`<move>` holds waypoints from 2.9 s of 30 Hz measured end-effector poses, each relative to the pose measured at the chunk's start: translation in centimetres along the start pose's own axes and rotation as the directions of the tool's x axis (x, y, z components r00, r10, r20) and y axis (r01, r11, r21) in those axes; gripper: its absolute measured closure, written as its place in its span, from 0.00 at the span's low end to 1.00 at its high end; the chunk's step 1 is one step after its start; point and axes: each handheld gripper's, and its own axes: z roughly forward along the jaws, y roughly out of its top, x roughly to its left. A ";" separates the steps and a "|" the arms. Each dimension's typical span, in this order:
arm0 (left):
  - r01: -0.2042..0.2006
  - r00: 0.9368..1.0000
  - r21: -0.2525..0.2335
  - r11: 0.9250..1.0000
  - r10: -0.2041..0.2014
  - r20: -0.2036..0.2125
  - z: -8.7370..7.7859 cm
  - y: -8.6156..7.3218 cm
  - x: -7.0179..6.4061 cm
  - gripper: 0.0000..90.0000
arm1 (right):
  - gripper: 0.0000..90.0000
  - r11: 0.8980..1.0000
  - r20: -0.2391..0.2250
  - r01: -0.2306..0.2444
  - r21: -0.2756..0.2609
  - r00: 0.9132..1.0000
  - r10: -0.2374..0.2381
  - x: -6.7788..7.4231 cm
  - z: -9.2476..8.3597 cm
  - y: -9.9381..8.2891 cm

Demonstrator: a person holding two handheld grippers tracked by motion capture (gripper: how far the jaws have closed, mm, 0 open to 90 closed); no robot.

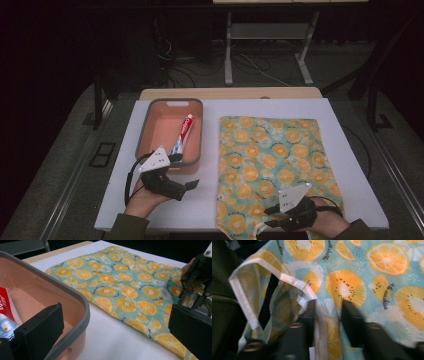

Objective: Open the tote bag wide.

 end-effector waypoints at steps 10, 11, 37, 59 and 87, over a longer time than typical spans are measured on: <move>-0.004 1.000 0.003 1.000 0.004 0.000 0.2 0.1 -0.1 0.00 | 1.00 1.000 0.058 -0.013 -0.023 0.998 0.014 -1.0 0.1 0.5; -0.005 1.000 0.003 1.000 0.005 0.000 0.2 0.1 -0.1 0.00 | 1.00 0.999 0.074 -0.020 -0.029 0.997 0.022 -1.4 0.1 0.7; -0.004 1.000 0.005 1.000 0.004 -0.006 0.1 0.0 0.0 0.00 | 0.98 0.937 0.412 -0.313 -0.158 0.841 0.351 -14.7 0.3 3.0; -0.009 1.000 0.009 1.000 0.009 -0.006 0.0 0.0 -0.2 0.00 | 0.65 0.952 0.299 -0.301 -0.059 0.904 0.305 -8.2 -4.6 -4.1; -0.014 1.000 0.009 1.000 0.014 -0.008 0.1 0.1 -0.3 0.00 | 0.47 0.979 0.049 -0.129 -0.159 0.989 0.138 -1.8 -0.9 3.8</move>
